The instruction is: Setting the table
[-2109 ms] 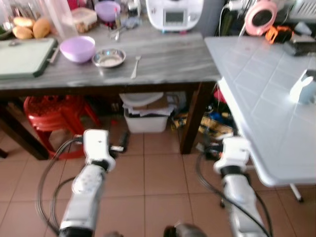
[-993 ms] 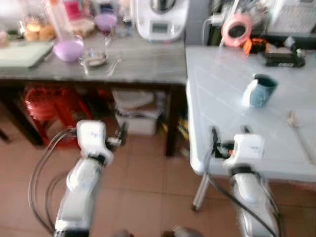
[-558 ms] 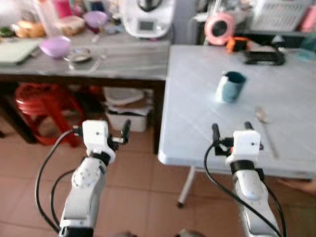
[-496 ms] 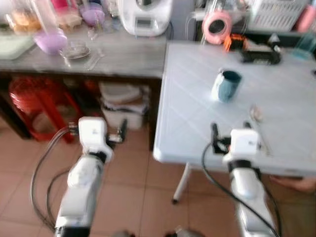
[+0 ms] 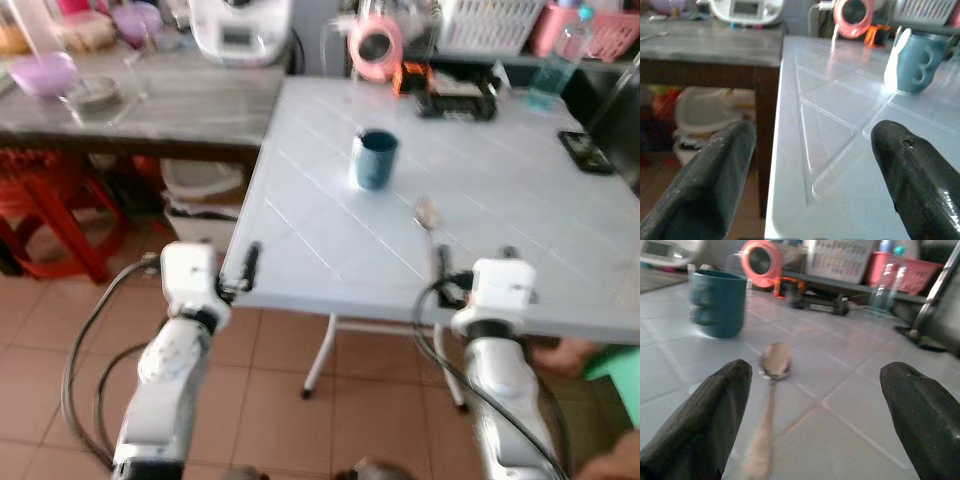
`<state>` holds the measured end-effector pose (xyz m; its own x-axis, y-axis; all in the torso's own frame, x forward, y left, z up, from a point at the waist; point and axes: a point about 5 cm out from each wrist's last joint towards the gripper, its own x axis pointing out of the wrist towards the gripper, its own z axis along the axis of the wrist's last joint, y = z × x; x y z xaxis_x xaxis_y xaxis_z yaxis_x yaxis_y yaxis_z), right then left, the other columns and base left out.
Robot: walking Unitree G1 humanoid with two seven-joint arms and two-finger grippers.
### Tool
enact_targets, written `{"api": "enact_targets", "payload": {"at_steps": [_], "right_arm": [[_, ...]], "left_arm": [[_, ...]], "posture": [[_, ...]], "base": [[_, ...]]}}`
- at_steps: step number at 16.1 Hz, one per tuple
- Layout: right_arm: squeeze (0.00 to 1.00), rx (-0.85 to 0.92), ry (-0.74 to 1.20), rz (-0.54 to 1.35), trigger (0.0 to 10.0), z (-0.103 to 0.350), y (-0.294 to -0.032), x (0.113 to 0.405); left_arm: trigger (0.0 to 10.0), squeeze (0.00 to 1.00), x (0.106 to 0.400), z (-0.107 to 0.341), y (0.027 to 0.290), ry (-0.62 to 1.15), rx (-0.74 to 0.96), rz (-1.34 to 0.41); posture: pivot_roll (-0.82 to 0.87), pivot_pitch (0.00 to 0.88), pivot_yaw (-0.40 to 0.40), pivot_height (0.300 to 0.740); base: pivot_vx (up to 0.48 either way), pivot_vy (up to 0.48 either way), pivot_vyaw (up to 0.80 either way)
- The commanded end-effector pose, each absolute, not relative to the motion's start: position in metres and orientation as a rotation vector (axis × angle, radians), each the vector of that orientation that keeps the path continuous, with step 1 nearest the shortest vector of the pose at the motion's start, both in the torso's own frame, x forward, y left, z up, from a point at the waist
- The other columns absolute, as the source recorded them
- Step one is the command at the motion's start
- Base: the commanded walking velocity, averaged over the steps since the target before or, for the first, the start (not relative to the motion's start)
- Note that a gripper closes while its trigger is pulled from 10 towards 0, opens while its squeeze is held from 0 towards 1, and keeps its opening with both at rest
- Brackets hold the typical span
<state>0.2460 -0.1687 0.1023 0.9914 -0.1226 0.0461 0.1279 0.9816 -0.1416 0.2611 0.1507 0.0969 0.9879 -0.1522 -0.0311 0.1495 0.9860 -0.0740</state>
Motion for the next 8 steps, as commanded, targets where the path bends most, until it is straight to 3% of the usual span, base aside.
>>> {"api": "enact_targets", "payload": {"at_steps": [1, 3, 4, 8], "right_arm": [[0.0, -0.169, -0.035, -0.135, 10.0, 0.1055, -0.1726, 0.2481], [0.0, -0.215, -0.026, -0.171, 10.0, 0.1063, -0.1718, 0.2529], [0.0, -0.173, -0.051, -0.089, 10.0, 0.1073, -0.1669, 0.2547], [0.0, -0.143, -0.06, -0.097, 10.0, 0.1061, -0.1676, 0.2491]], "left_arm": [[10.0, 0.0, 0.2642, 0.1033, 0.1496, -0.005, -0.056, -0.142], [10.0, 0.0, 0.2663, 0.1042, 0.1493, -0.012, -0.083, -0.132], [10.0, 0.0, 0.2671, 0.106, 0.1487, -0.019, -0.063, -0.148], [10.0, 0.0, 0.2676, 0.1065, 0.1474, -0.029, -0.067, -0.164]], "posture": [[-0.05, 0.0, 0.026, 0.74], [-0.05, 0.0, 0.027, 0.74], [-0.05, 0.0, 0.028, 0.74], [-0.05, 0.0, 0.031, 0.74]], "base": [[0.0, 0.0, 0.0], [0.0, 0.0, 0.0], [0.0, 0.0, 0.0], [0.0, 0.0, 0.0]]}}
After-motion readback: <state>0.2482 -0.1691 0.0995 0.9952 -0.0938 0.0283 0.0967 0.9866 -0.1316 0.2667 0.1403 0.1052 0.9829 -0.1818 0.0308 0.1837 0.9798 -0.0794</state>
